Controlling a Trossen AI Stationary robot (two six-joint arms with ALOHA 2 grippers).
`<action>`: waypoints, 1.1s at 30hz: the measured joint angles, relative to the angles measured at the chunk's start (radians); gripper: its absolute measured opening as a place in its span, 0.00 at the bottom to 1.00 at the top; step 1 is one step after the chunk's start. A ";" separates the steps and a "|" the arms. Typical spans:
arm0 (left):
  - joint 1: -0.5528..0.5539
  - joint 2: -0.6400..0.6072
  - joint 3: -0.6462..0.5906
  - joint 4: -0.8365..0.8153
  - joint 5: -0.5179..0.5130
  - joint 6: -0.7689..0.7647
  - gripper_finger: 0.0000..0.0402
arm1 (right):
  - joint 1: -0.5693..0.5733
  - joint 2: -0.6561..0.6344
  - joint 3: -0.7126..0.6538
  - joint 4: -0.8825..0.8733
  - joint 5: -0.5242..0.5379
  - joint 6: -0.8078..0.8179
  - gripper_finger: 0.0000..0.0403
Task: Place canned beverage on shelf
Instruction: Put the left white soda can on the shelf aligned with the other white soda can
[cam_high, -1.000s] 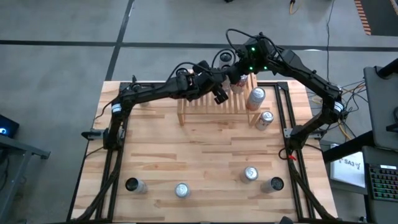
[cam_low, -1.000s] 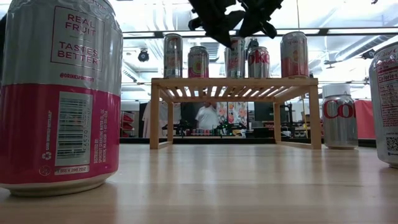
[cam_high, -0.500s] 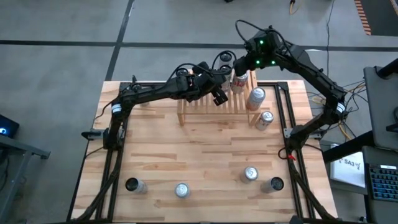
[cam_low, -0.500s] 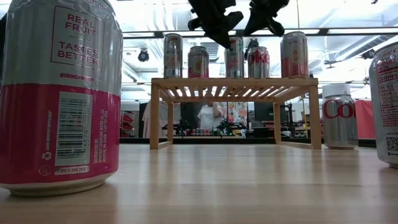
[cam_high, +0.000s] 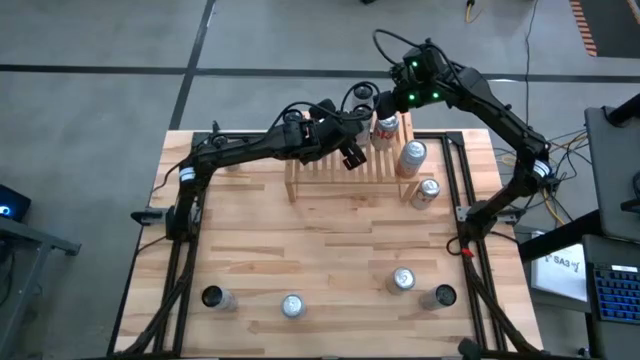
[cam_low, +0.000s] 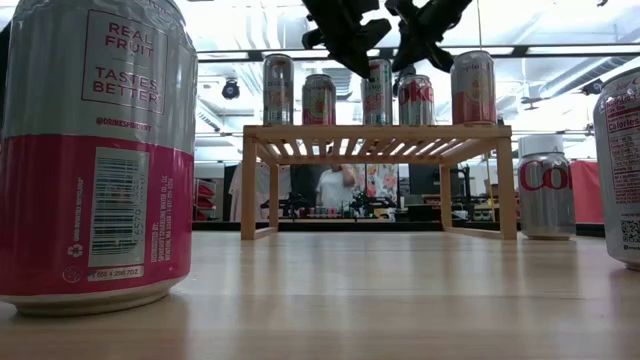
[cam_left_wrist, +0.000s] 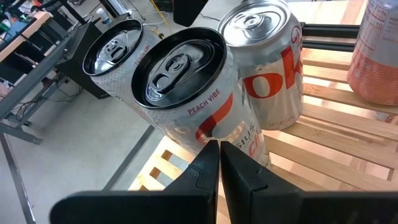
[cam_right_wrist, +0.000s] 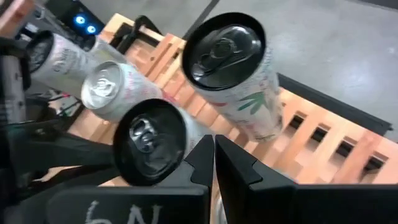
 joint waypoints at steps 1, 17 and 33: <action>0.000 0.000 0.000 0.000 0.000 0.000 0.00 | 0.001 0.002 0.000 -0.002 0.006 -0.001 0.02; 0.000 0.000 0.000 0.004 0.000 0.000 0.00 | 0.019 0.006 0.000 -0.010 0.012 -0.027 0.02; 0.000 -0.002 0.000 0.019 0.000 0.000 0.00 | 0.044 0.006 -0.003 -0.009 0.019 -0.042 0.02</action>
